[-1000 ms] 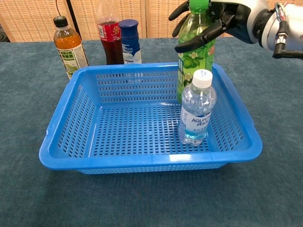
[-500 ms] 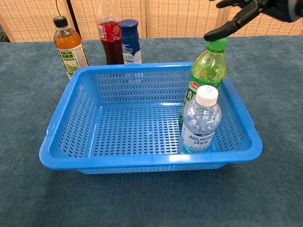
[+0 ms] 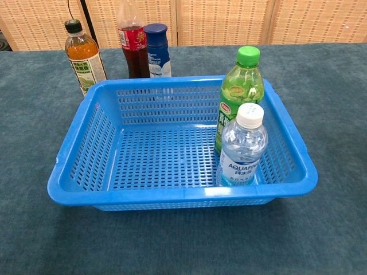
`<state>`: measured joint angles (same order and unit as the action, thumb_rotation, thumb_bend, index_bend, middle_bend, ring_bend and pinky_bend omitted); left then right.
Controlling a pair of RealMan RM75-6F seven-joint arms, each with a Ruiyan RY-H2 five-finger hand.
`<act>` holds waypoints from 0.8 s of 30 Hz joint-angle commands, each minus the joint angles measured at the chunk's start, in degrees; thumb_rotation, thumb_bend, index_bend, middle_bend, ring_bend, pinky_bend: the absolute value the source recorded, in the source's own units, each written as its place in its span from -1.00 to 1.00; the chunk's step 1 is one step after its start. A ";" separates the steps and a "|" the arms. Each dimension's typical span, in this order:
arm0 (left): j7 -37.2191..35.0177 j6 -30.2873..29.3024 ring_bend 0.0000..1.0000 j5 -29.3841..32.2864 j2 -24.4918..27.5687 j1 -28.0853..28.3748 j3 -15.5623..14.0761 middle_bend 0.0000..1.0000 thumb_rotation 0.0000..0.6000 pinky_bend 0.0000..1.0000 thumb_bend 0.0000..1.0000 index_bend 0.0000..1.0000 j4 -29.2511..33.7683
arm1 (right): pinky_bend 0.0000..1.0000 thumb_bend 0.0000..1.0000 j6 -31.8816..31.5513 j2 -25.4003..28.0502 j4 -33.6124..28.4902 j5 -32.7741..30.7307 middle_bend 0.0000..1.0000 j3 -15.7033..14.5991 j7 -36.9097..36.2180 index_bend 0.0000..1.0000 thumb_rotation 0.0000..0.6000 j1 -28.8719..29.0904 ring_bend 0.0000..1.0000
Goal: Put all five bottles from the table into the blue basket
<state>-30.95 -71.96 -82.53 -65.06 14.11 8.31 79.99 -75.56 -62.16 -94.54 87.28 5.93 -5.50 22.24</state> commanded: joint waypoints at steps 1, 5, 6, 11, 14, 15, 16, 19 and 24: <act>-10.51 3.34 -1.00 -3.84 -3.37 4.79 0.62 -1.00 1.00 -1.00 -0.92 -1.00 -5.92 | -1.00 -1.00 -4.47 -1.32 4.42 1.85 -1.00 -1.83 0.84 -1.00 1.00 -3.48 -1.00; -16.99 5.05 -1.00 -4.92 -6.05 8.01 1.17 -1.00 1.00 -1.00 -0.92 -1.00 -9.52 | -1.00 -1.00 -9.41 -3.74 6.47 2.21 -1.00 -1.91 2.85 -1.00 1.00 -6.28 -1.00; -17.73 5.58 -1.00 -4.84 -7.13 8.95 1.45 -1.00 1.00 -1.00 -0.92 -1.00 -10.60 | -1.00 -1.00 -10.39 -4.29 6.50 2.43 -1.00 -2.21 2.95 -1.00 1.00 -7.03 -1.00; -21.18 9.23 -1.00 -4.10 -10.76 13.16 2.51 -1.00 1.00 -1.00 -0.92 -1.00 -13.76 | -1.00 -1.00 -12.76 -5.28 6.78 2.88 -1.00 -2.72 0.58 -1.00 1.00 -8.97 -1.00; -21.60 11.41 -1.00 -3.34 -13.04 15.71 3.21 -1.00 1.00 -1.00 -0.92 -1.00 -16.13 | -1.00 -1.00 -12.68 -5.54 7.73 2.31 -1.00 -2.34 -1.35 -1.00 1.00 -9.20 -1.00; -21.44 12.07 -1.00 -3.14 -13.63 16.38 3.34 -1.00 1.00 -1.00 -0.92 -1.00 -16.69 | -1.00 -1.00 -12.45 -5.60 8.01 2.09 -1.00 -2.22 -1.77 -1.00 1.00 -9.17 -1.00; -21.59 12.88 -1.00 -2.96 -14.15 17.07 3.41 -1.00 1.00 -1.00 -0.92 -1.00 -17.07 | -1.00 -1.00 -12.06 -5.60 8.32 1.83 -1.00 -2.08 -2.17 -1.00 1.00 -9.04 -1.00; -21.87 15.60 -1.00 -2.04 -16.10 19.35 3.71 -1.00 1.00 -1.00 -0.92 -1.00 -18.87 | -1.00 -1.00 -11.12 -5.75 9.54 1.31 -1.00 -1.52 -3.08 -1.00 1.00 -8.59 -1.00; -23.57 19.69 -1.00 -0.12 -19.66 22.45 4.34 -1.00 1.00 -1.00 -0.92 -1.00 -21.79 | -1.00 -1.00 -9.73 -6.00 10.67 1.31 -1.00 -1.37 -4.51 -1.00 1.00 -8.04 -1.00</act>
<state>-54.37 -53.85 -83.55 -83.14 35.12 12.29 59.89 -85.49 -68.08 -84.08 88.58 4.48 -9.78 14.05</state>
